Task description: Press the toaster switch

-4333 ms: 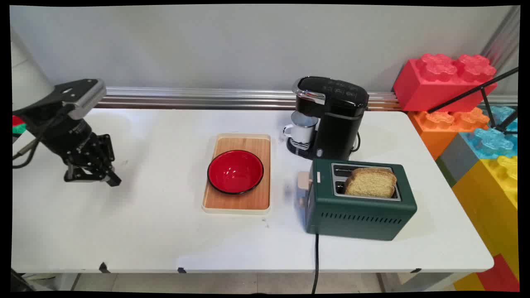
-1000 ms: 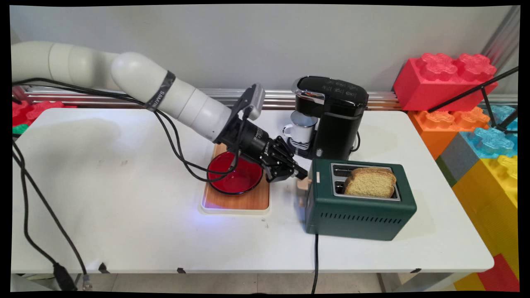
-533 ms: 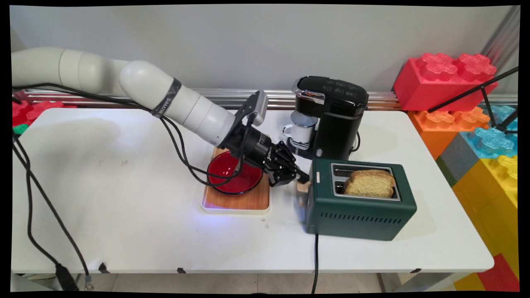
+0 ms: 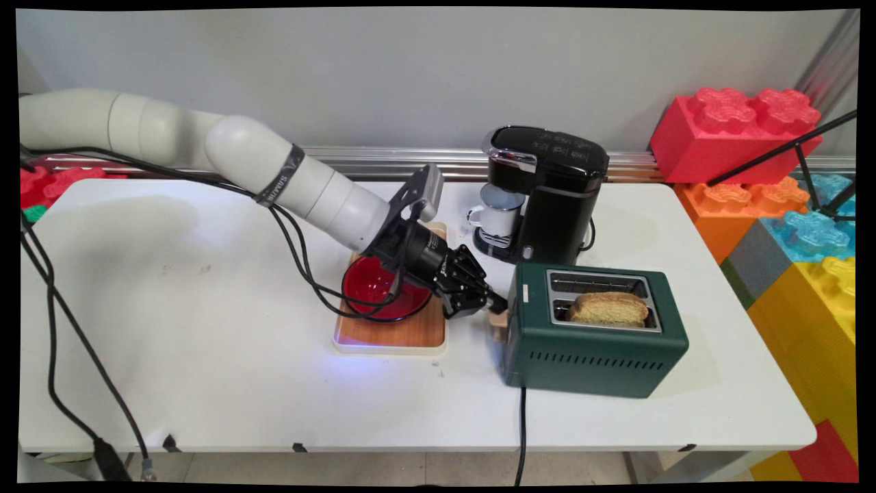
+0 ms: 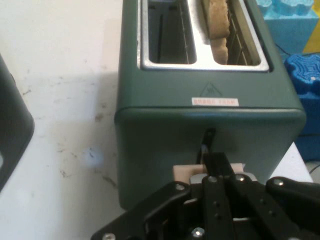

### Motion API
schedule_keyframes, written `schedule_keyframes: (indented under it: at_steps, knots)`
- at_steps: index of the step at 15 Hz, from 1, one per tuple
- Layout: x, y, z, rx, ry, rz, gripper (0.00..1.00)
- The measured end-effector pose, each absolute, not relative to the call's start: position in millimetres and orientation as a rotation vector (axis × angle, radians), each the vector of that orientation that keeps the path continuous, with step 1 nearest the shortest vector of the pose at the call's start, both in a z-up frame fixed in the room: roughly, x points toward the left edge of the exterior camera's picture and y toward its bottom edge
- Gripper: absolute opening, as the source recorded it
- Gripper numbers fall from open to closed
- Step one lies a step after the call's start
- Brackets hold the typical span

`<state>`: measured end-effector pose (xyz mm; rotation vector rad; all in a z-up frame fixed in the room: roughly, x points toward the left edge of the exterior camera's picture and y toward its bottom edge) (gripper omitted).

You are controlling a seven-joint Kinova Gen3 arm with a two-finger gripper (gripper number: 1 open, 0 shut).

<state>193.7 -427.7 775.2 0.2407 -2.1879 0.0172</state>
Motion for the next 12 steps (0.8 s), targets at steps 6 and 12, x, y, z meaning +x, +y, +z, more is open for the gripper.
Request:
schedule_keyframes:
  at_steps: [6, 12]
  knots:
    - [193, -428, 762, 0.255, -2.195, 0.011, 0.0]
    - [194, -428, 753, 0.266, -2.201, 0.006, 0.0]
